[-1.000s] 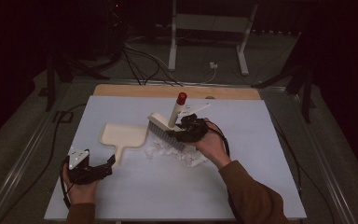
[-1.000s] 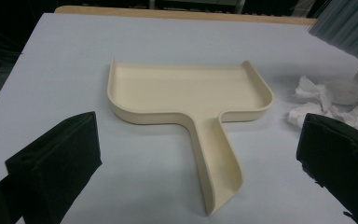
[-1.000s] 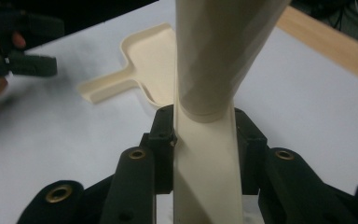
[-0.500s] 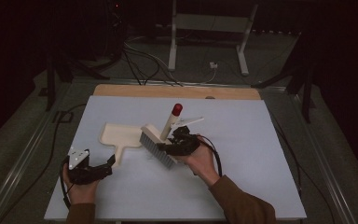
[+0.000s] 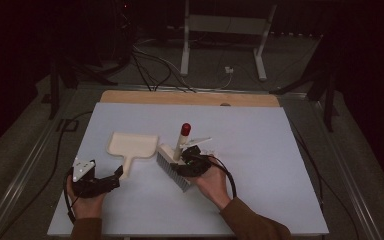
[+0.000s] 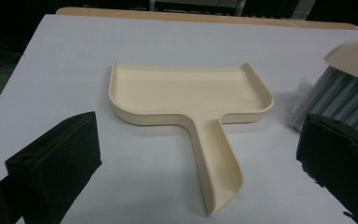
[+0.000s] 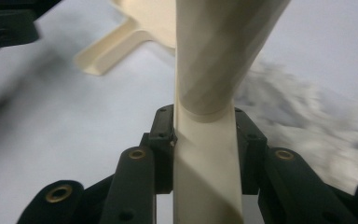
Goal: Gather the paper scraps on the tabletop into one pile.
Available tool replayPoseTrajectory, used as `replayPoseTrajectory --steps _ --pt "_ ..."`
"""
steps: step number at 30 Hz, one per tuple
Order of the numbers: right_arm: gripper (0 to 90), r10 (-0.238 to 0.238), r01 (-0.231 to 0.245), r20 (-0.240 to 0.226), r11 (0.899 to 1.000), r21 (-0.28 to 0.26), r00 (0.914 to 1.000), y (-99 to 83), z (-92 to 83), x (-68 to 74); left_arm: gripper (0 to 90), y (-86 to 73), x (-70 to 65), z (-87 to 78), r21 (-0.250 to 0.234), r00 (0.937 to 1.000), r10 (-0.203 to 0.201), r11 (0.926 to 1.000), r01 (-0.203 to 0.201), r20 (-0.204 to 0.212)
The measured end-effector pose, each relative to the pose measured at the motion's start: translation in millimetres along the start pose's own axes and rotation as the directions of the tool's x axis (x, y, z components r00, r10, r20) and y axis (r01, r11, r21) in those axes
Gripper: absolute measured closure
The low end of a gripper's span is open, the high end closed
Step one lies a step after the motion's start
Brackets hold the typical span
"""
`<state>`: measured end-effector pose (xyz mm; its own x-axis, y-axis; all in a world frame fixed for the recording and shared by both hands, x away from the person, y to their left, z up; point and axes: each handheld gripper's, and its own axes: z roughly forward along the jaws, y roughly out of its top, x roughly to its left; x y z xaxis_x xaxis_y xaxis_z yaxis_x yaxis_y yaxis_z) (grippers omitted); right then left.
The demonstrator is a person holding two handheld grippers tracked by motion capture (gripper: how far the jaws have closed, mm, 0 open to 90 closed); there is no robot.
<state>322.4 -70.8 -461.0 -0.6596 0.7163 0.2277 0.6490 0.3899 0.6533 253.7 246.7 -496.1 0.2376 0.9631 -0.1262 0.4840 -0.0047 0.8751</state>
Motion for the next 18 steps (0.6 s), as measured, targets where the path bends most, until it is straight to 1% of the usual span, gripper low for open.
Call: replayPoseTrajectory --steps 2,5,11,18 --pt "66.8 0.018 -0.018 0.025 1.000 -0.002 0.9995 -0.9 -3.6 -5.5 0.5 -0.1 0.0 0.1 0.000 1.0000 -0.001 1.0000 0.001 0.000" --pt "66.9 0.032 -0.032 0.061 0.999 -0.004 0.9976 -3.9 -9.4 -14.2 0.5 -0.1 0.0 0.1 0.000 1.0000 -0.001 1.0000 0.001 0.000" --pt "66.9 0.069 -0.068 0.111 0.998 -0.017 0.9914 -10.7 -24.1 -32.8 0.5 -0.2 -0.9 0.8 0.000 1.0000 0.001 1.0000 -0.001 0.001" --pt "66.9 0.109 -0.105 0.155 0.994 -0.034 0.9819 -16.5 -38.5 -51.3 0.4 -0.3 -1.2 1.0 0.004 1.0000 0.002 1.0000 -0.002 0.001"
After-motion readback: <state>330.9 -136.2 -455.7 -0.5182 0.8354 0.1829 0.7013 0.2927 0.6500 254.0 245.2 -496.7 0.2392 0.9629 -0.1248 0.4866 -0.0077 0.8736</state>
